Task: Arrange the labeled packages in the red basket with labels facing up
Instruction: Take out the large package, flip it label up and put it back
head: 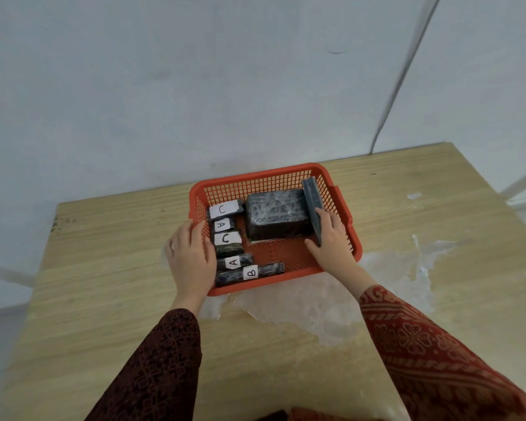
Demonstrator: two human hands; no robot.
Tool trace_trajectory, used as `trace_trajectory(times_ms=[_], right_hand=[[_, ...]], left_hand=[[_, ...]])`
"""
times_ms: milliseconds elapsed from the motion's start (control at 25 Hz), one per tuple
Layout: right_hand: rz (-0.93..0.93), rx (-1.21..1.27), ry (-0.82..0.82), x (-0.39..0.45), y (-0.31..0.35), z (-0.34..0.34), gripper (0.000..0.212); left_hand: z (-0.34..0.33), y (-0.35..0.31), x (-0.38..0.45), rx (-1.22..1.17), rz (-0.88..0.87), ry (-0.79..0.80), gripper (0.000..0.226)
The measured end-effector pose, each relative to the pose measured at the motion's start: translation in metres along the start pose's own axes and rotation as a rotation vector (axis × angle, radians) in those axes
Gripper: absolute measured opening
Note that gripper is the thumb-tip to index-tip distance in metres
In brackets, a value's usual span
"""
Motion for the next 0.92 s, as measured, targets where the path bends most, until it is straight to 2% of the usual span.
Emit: trace_trajectory(times_ms=[80, 200, 360, 480, 600, 800, 920], right_hand=[[-0.005, 0.042, 0.053, 0.004, -0.002, -0.001, 0.076], [0.056, 0.081, 0.008, 0.003, 0.001, 0.005, 0.074], [0.15, 0.175, -0.102, -0.016, 0.0, 0.033, 0.073], [0.256, 0.184, -0.261, -0.044, -0.013, 0.061, 0.074], [0.226, 0.109, -0.367, -0.067, -0.05, 0.077, 0.078], [-0.155, -0.258, -0.111, -0.087, -0.119, 0.04, 0.083], [-0.227, -0.438, 0.012, -0.086, -0.133, 0.016, 0.086]], left_hand=[[-0.001, -0.016, -0.008, 0.078, -0.087, 0.048, 0.03], [-0.017, -0.059, -0.033, 0.037, -0.181, 0.152, 0.03], [-0.042, -0.099, -0.062, 0.041, -0.219, 0.228, 0.024], [-0.046, -0.101, -0.066, 0.117, -0.195, 0.219, 0.039], [-0.047, -0.103, -0.069, 0.201, -0.194, 0.201, 0.041], [-0.052, -0.104, -0.071, 0.194, -0.156, 0.181, 0.042], [-0.053, -0.104, -0.073, 0.173, -0.133, 0.19, 0.044]])
Point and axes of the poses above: each hand's wrist, its own x-axis towards the middle knuckle, its own z-axis out of the back of the hand, y = z × x, the point moved 1 cm from there along x, towards the middle knuckle, and after that the axes turned 14 degrees about y, right-handed, at the moved point
